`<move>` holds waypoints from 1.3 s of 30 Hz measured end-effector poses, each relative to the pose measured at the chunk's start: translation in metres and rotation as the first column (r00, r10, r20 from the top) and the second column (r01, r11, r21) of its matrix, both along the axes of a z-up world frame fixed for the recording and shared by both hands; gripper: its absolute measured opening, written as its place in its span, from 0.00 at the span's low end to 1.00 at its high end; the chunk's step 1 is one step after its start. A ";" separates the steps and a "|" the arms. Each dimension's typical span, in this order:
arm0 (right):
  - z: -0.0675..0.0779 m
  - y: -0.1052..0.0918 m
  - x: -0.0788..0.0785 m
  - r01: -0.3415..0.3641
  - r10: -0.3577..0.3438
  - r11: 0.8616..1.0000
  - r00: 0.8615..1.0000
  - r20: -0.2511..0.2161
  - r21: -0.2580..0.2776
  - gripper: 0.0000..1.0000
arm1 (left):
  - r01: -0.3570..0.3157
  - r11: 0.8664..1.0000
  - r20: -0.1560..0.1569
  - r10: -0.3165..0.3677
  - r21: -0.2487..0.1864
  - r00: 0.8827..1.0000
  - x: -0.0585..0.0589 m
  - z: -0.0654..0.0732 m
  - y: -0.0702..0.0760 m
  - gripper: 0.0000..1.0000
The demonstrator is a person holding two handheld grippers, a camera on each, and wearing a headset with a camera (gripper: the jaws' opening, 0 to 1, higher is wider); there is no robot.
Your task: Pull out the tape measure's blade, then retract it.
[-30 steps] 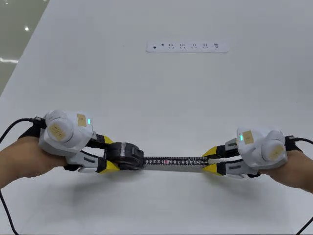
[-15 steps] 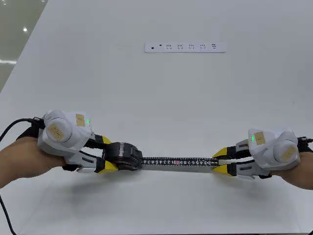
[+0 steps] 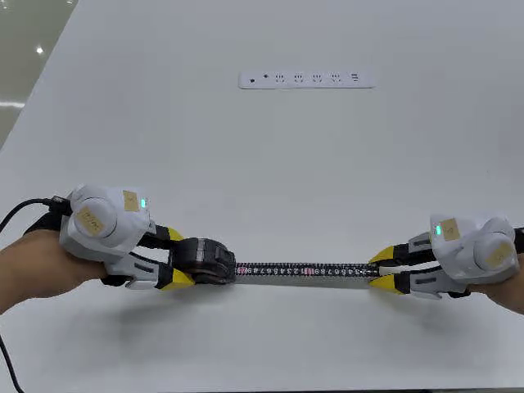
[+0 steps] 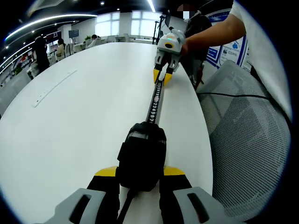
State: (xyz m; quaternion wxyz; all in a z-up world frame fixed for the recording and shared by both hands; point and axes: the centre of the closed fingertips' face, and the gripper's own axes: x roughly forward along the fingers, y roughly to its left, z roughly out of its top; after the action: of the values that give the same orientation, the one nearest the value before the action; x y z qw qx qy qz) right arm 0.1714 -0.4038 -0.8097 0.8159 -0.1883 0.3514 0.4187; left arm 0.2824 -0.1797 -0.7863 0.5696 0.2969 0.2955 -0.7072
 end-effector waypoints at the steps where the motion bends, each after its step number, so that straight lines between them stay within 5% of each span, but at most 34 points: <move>1: 0.000 0.000 -0.002 0.001 -0.001 1.000 1.000 -0.002 0.000 0.12 | -0.001 1.000 0.000 0.001 0.000 1.000 0.000 0.000 0.000 0.29; 39: -0.002 -0.029 -0.013 0.056 -0.057 0.998 0.998 -0.034 -0.032 0.13 | -0.011 1.000 0.005 0.011 -0.004 1.000 0.000 0.000 -0.003 0.30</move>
State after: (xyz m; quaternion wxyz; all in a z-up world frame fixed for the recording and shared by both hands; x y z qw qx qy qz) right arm 0.1585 -0.4324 -0.8121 0.8182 -0.1836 0.3771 0.3933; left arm 0.2822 -0.1824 -0.7860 0.5748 0.2959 0.2944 -0.7039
